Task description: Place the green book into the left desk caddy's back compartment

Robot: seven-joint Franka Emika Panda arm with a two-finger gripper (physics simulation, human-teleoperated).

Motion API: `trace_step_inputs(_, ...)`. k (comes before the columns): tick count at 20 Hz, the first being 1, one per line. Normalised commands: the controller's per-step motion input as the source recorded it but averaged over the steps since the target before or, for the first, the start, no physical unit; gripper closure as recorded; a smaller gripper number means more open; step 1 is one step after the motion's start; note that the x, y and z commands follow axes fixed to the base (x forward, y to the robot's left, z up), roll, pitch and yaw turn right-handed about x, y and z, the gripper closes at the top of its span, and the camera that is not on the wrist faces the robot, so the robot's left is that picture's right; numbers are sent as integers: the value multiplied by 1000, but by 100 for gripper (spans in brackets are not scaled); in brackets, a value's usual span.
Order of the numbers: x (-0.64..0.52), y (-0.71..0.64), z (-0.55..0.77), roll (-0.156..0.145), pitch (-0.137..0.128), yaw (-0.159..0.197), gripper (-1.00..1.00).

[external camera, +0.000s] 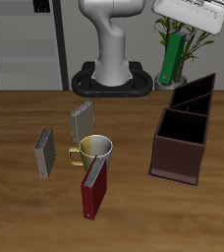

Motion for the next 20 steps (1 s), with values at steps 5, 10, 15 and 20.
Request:
trace_step_inputs(5,-227,262,-128,21,13,-32,100)
trace_step_inputs(10,-78,305,-97,14,21,-36,100)
trace_step_inputs(15,47,289,-55,23,6,-13,100)
trace_step_inputs(20,56,272,24,20,-14,-33,100)
